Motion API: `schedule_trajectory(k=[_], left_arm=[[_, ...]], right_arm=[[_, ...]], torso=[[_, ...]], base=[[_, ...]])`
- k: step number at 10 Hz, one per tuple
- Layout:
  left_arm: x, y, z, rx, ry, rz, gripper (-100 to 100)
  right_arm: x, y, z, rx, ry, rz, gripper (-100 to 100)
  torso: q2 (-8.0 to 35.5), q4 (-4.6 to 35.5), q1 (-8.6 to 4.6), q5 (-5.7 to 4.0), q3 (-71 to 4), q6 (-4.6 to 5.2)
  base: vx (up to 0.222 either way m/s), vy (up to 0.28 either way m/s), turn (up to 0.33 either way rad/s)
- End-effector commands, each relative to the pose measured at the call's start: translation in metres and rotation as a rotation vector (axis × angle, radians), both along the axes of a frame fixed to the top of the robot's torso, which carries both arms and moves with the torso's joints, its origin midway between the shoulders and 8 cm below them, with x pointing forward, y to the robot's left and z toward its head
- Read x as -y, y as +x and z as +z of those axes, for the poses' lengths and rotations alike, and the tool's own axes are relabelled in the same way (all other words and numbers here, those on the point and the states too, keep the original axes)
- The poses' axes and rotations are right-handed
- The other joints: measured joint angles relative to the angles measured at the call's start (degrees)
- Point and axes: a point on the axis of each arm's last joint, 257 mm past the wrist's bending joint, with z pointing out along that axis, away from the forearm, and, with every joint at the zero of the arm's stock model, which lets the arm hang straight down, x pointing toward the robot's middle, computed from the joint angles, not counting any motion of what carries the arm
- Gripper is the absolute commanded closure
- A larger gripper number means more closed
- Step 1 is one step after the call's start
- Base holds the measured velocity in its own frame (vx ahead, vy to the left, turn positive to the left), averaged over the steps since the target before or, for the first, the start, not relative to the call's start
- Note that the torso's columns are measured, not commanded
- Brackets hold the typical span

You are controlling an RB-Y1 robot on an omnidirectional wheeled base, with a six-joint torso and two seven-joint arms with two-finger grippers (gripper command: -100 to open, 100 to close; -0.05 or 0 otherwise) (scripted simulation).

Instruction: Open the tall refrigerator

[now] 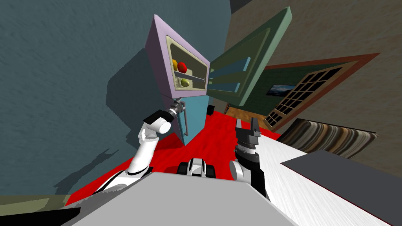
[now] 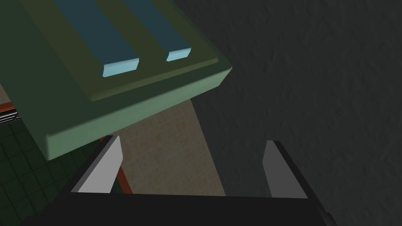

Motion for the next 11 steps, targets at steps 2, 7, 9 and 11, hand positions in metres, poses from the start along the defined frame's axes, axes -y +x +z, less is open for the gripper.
schedule_trajectory(k=[2,7,9,11], left_arm=[[0.006,0.007,0.004,-0.047,0.026,-0.022,-100],[0.007,0.008,0.016,-0.064,0.043,-0.030,-100],[0.007,0.002,0.025,-0.062,0.040,-0.039,-100],[0.007,-0.002,0.031,-0.062,0.039,-0.044,-100]], right_arm=[[0.000,0.000,0.000,0.000,0.000,0.000,0],[0.000,0.000,0.000,0.000,0.000,0.000,0],[0.000,0.000,0.000,0.000,0.000,0.000,0],[0.000,0.000,0.000,0.000,0.000,0.000,0]], torso=[[-0.1,0.0,-0.02,-0.01,0.0,0.00],[0.1,0.0,0.05,0.02,0.1,-0.01],[-0.1,0.0,0.00,0.00,-0.1,0.00],[0.1,0.0,0.00,0.00,0.0,0.01]], base=[[0.072,-0.045,-0.014],[0.054,-0.024,-0.007],[0.053,-0.015,0.032],[0.042,-0.015,0.029]])
